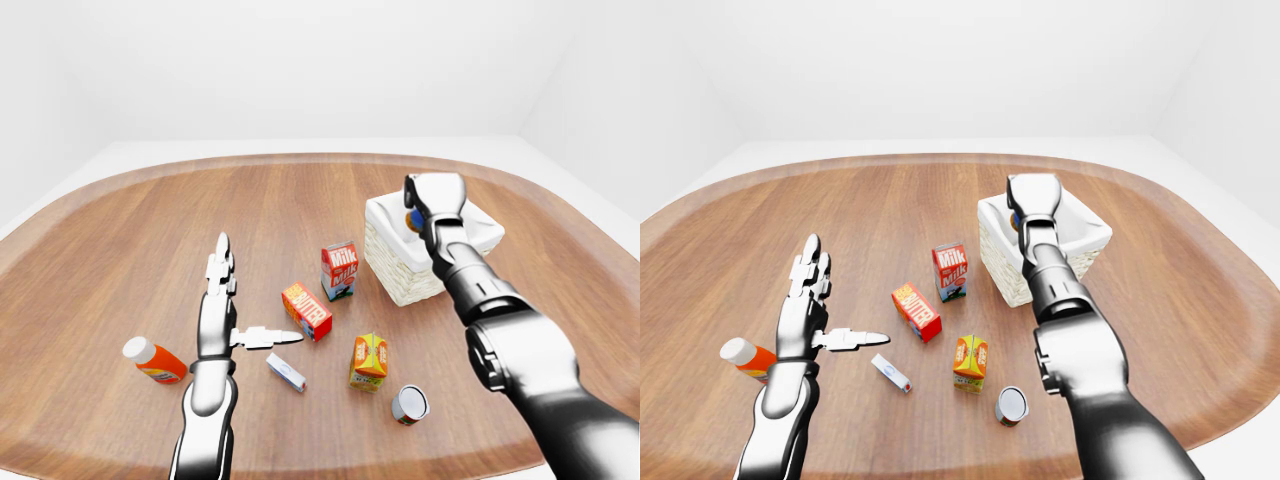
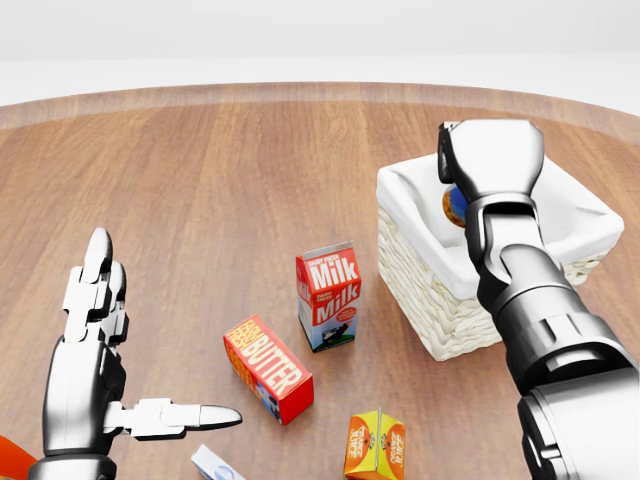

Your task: Pick up the alphabet soup and the tomato sauce, and put them in the basket.

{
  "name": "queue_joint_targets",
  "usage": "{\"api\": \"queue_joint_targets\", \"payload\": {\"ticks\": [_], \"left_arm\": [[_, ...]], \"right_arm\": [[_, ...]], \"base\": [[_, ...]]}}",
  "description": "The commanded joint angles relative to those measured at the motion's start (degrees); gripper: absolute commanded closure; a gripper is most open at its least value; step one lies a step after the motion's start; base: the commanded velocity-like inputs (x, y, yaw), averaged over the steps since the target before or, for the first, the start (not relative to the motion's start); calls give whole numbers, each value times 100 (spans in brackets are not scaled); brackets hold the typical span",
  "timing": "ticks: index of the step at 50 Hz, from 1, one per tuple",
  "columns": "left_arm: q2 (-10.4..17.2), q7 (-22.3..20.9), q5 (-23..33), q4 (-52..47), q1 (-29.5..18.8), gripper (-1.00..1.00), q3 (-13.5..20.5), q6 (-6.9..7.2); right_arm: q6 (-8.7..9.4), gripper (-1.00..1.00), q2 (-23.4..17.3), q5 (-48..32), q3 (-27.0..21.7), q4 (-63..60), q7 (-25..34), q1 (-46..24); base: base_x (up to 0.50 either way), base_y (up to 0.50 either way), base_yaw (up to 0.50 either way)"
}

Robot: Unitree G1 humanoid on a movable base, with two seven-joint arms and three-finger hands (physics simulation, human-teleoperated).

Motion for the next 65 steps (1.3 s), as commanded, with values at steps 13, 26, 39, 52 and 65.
{"api": "queue_joint_targets", "payload": {"ticks": [13, 26, 39, 52, 65], "left_arm": [[-1, 23, -36, 30, -15, -100, 24, 0], [3, 14, -45, 40, -5, -100, 32, 0], [2, 2, -46, -11, 2, -100, 33, 0], [1, 12, -49, 16, -12, -100, 38, 0], [-1, 24, -49, 22, -16, -100, 41, 0]], "right_arm": [[0, -100, -31, 76, -3, 34, 0, -66], [0, -100, -14, 99, 3, 22, 0, -5], [-200, -100, -240, 1513, -532, -139, 0, -10], [-590, -100, -160, 2064, -402, -136, 0, 207], [-1000, -100, -44, 2267, -365, -241, 0, 444]], "base": [[0, 0, 0], [0, 0, 0], [0, 0, 0], [0, 0, 0], [0, 0, 0]]}}
